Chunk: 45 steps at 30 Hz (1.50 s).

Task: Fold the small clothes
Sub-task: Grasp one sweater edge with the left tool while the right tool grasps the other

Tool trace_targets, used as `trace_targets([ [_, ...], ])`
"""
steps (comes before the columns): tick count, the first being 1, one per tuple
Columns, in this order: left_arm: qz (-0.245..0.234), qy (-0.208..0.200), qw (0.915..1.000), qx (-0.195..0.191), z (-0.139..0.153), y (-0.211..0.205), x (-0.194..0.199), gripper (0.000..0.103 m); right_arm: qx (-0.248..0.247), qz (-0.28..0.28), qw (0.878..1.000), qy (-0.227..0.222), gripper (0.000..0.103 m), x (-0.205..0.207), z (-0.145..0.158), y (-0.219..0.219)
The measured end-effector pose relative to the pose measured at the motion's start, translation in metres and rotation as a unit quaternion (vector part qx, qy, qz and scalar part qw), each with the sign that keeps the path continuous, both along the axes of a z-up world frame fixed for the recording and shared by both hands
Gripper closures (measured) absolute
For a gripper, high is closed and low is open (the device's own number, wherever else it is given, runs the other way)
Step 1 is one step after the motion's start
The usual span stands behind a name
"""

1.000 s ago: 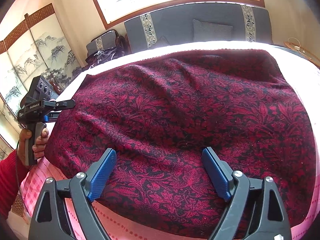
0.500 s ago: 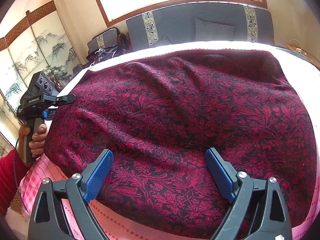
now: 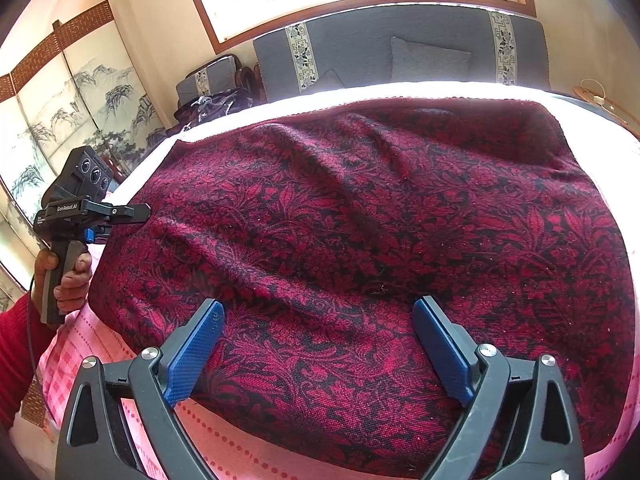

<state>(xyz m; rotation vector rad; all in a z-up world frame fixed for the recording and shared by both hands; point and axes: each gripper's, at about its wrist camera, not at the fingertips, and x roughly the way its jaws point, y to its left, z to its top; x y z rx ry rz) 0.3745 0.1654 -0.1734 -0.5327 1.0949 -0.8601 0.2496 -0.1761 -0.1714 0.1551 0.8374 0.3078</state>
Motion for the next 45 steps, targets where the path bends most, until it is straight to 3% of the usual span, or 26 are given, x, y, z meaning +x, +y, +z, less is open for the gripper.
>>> trace_targets([
  [5,0.024,-0.008,0.9996,-0.012,0.000,-0.003,0.004,0.047,0.001,-0.001,1.000,-0.001,0.009,0.000,0.000,0.002],
  [9,0.056,-0.010,0.9983,0.013,-0.001,-0.003,0.000,0.065,0.005,0.000,1.000,-0.001,0.009,-0.001,0.001,0.001],
  [12,0.068,-0.024,0.9968,0.034,0.008,-0.009,-0.005,0.071,0.008,0.000,1.000,-0.002,0.009,-0.002,0.001,0.000],
  [15,0.068,-0.041,0.9952,0.057,0.019,-0.016,-0.008,0.073,0.018,0.000,1.000,-0.004,0.009,-0.002,0.001,-0.006],
  [19,0.060,-0.045,0.9934,0.087,0.023,-0.022,-0.008,0.073,0.069,0.002,0.997,-0.021,0.011,-0.007,0.006,-0.020],
  [20,0.059,-0.049,0.9926,0.094,0.024,-0.023,-0.008,0.073,0.088,0.008,0.996,-0.021,0.022,-0.007,0.009,-0.023],
  [21,0.057,-0.052,0.9919,0.101,0.026,-0.025,-0.009,0.073,0.103,0.010,0.995,-0.016,0.041,-0.004,0.013,-0.024],
  [23,0.054,-0.058,0.9903,0.114,0.028,-0.029,-0.009,0.073,0.117,0.013,0.993,-0.011,0.063,0.005,0.024,-0.024],
  [26,0.053,-0.060,0.9886,0.127,0.030,-0.033,-0.010,0.074,0.115,0.025,0.993,-0.008,0.083,0.027,0.040,-0.013],
  [31,0.052,-0.063,0.9869,0.139,0.038,-0.042,-0.012,0.075,0.115,0.027,0.993,0.005,0.087,0.080,0.048,0.006],
  [37,0.047,-0.059,0.9870,0.142,0.048,-0.047,-0.012,0.077,0.074,-0.019,0.994,0.074,0.090,0.140,0.008,0.016],
  [39,0.045,-0.063,0.9880,0.134,0.057,-0.050,-0.015,0.078,0.078,-0.021,0.993,0.085,0.097,0.149,-0.001,0.015],
  [45,0.036,-0.067,0.9900,0.119,0.086,-0.065,-0.016,0.080,0.124,-0.027,0.987,0.098,0.101,0.148,-0.005,-0.001],
])
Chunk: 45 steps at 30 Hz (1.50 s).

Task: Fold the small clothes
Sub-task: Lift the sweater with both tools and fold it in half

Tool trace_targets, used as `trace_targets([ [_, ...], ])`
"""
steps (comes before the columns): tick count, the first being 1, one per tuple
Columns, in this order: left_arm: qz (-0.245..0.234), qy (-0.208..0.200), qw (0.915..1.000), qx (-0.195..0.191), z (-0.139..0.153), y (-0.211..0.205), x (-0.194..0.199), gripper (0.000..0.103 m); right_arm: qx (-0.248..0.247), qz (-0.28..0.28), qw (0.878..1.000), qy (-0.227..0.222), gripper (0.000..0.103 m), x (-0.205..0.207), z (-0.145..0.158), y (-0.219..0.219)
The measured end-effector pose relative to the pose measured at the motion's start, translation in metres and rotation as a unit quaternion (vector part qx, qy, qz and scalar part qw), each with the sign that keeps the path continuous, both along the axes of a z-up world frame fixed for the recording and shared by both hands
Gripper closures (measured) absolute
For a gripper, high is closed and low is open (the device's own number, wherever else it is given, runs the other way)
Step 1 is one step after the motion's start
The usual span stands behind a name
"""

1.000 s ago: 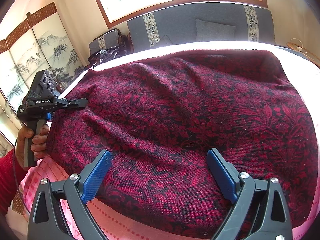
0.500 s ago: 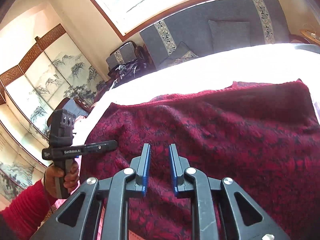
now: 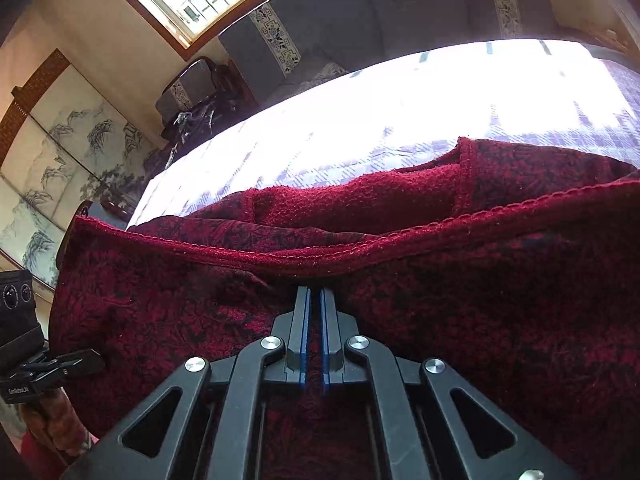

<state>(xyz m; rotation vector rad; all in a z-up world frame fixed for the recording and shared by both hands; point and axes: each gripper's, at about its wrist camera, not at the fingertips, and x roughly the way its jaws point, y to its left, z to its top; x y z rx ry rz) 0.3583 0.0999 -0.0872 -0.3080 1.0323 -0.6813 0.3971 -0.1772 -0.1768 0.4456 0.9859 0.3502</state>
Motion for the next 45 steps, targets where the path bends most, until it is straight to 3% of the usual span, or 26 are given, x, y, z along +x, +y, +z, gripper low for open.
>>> trace_targets([
  [1,-0.001,-0.002,1.0000,0.001,0.004,-0.003,-0.001,0.080,0.020,-0.006,1.000,-0.004,0.101,-0.003,0.002,-0.006],
  [3,0.000,-0.001,1.0000,-0.006,0.011,-0.007,-0.001,0.080,0.050,-0.023,0.998,-0.022,0.090,-0.013,0.009,-0.017],
  [9,0.007,0.004,0.9999,-0.013,0.033,-0.028,-0.004,0.080,0.108,-0.017,0.992,-0.058,0.090,-0.054,0.023,-0.035],
  [21,0.008,0.010,0.9994,-0.031,0.070,-0.110,-0.009,0.080,0.194,-0.042,0.977,-0.072,0.089,-0.102,0.019,-0.097],
  [27,0.006,0.029,0.9978,-0.059,0.062,-0.155,-0.007,0.080,0.215,-0.052,0.972,-0.073,0.089,-0.112,0.017,-0.122],
  [33,0.001,0.029,0.9979,-0.057,0.044,-0.194,-0.011,0.080,0.219,-0.058,0.971,-0.079,0.089,-0.116,0.017,-0.142],
  [45,0.010,0.031,0.9975,-0.063,0.008,-0.230,-0.017,0.080,0.266,-0.075,0.958,-0.068,0.089,-0.125,-0.008,-0.183],
])
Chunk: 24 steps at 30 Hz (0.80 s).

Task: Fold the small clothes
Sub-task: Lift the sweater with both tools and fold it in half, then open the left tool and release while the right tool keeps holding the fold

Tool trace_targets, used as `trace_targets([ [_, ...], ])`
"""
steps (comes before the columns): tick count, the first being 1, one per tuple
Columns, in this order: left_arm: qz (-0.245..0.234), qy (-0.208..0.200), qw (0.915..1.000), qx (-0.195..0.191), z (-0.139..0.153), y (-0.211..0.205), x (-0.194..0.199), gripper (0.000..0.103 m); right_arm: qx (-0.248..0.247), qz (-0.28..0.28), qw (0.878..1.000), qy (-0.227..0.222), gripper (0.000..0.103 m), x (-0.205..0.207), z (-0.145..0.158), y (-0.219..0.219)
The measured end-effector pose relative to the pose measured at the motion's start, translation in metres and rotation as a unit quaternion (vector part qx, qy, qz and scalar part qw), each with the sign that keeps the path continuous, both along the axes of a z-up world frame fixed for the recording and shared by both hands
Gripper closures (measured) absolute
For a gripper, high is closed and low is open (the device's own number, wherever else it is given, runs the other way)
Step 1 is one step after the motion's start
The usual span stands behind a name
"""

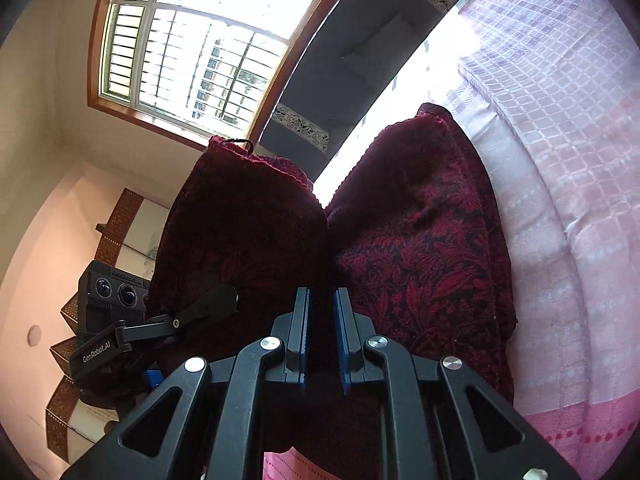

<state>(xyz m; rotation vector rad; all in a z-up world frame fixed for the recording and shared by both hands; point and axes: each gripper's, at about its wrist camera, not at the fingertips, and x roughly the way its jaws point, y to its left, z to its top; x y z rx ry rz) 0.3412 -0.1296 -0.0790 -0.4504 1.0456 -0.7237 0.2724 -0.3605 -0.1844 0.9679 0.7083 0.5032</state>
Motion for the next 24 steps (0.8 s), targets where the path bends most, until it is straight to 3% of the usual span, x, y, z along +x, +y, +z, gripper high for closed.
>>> trace_targets([
  [2,-0.003,0.006,0.9999,-0.015,-0.005,-0.002,0.000,0.077,0.010,-0.002,1.000,0.002,0.087,0.001,-0.005,-0.005],
  [7,-0.017,0.040,0.9963,-0.074,-0.014,-0.006,0.001,0.057,0.039,-0.009,0.999,0.010,0.082,-0.001,-0.021,-0.018],
  [10,-0.041,0.021,0.9941,-0.099,0.000,-0.012,-0.009,0.051,0.054,-0.015,0.998,0.016,0.082,-0.002,-0.028,-0.024],
  [13,-0.084,0.006,0.9814,-0.172,0.021,-0.008,-0.025,0.051,0.070,-0.021,0.997,0.020,0.081,-0.003,-0.031,-0.030],
  [15,-0.072,-0.050,0.9781,-0.189,0.041,0.009,-0.040,0.046,0.093,-0.024,0.995,0.022,0.074,-0.006,-0.033,-0.038],
  [17,-0.034,-0.122,0.9807,-0.149,0.053,0.029,-0.057,0.036,0.112,-0.028,0.993,0.019,0.065,-0.009,-0.031,-0.046],
  [20,0.002,-0.198,0.9779,-0.067,0.045,0.052,-0.074,0.035,0.125,-0.039,0.991,0.008,0.049,-0.017,-0.023,-0.056],
  [22,-0.004,-0.188,0.9814,-0.038,0.021,0.061,-0.077,0.035,0.142,-0.035,0.989,-0.004,0.043,-0.020,-0.016,-0.064],
  [24,-0.016,-0.154,0.9868,-0.046,-0.007,0.067,-0.078,0.035,0.124,-0.036,0.992,-0.007,0.041,-0.020,-0.004,-0.065],
])
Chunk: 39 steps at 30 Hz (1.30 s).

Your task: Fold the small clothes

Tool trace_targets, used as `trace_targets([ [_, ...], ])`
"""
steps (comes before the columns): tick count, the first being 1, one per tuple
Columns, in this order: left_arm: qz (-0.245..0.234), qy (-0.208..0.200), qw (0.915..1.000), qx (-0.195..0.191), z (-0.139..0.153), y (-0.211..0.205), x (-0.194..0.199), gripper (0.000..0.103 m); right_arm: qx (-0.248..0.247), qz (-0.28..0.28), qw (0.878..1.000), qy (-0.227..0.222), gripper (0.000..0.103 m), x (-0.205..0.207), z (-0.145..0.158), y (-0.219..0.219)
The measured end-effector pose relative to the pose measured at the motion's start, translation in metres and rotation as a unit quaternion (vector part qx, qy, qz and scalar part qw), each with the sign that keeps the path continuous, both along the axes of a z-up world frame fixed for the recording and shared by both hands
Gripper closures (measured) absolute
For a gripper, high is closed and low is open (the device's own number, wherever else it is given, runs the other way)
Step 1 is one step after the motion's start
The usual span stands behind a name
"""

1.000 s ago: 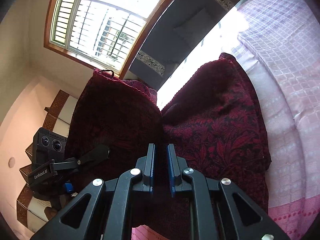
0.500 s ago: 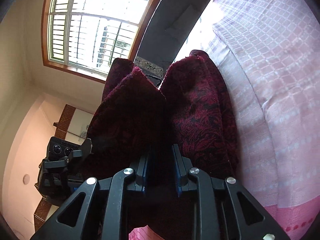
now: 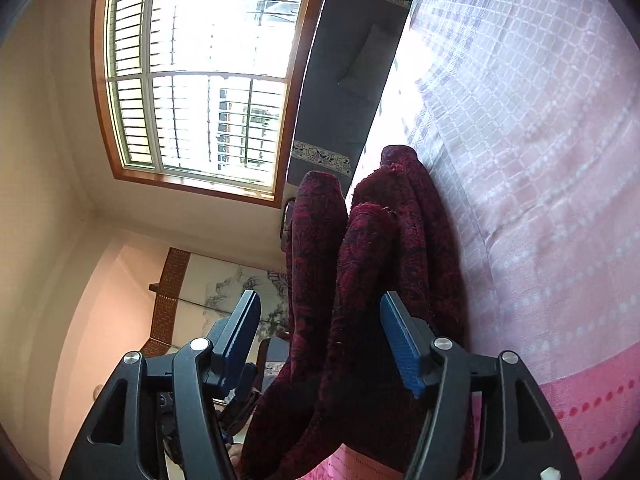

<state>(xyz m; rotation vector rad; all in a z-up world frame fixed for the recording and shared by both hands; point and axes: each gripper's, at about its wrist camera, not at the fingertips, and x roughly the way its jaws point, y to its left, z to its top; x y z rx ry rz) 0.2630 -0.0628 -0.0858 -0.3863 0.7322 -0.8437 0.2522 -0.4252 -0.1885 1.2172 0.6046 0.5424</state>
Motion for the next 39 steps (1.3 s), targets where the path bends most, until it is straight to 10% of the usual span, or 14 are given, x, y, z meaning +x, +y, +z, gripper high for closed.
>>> trace_targets([
  [7,-0.040,-0.021,0.9988,0.019,-0.041,-0.028,-0.028,0.035,-0.121,0.031,0.992,-0.014,0.042,0.004,0.049,0.033],
  [12,-0.059,-0.047,0.9970,0.013,-0.049,-0.034,-0.036,0.035,-0.262,0.059,0.962,0.047,0.043,0.027,0.047,0.072],
  [14,-0.054,-0.036,0.9978,-0.013,-0.051,-0.026,-0.031,0.035,-0.277,0.069,0.957,0.055,0.055,0.029,0.039,0.084],
  [15,-0.049,-0.029,0.9981,-0.024,-0.053,-0.021,-0.030,0.035,-0.289,0.071,0.953,0.058,0.080,0.028,0.036,0.088],
  [23,-0.053,-0.010,0.9968,-0.059,-0.062,-0.003,-0.031,0.035,-0.301,0.026,0.953,0.019,0.092,-0.016,0.058,0.066],
  [29,-0.079,0.002,0.9953,-0.055,-0.061,-0.009,-0.026,0.030,-0.286,0.012,0.957,0.057,0.092,-0.037,0.020,0.049],
  [39,-0.086,0.008,0.9947,-0.056,-0.056,-0.021,-0.017,0.026,-0.291,-0.020,0.955,0.055,0.076,-0.051,0.037,0.046],
])
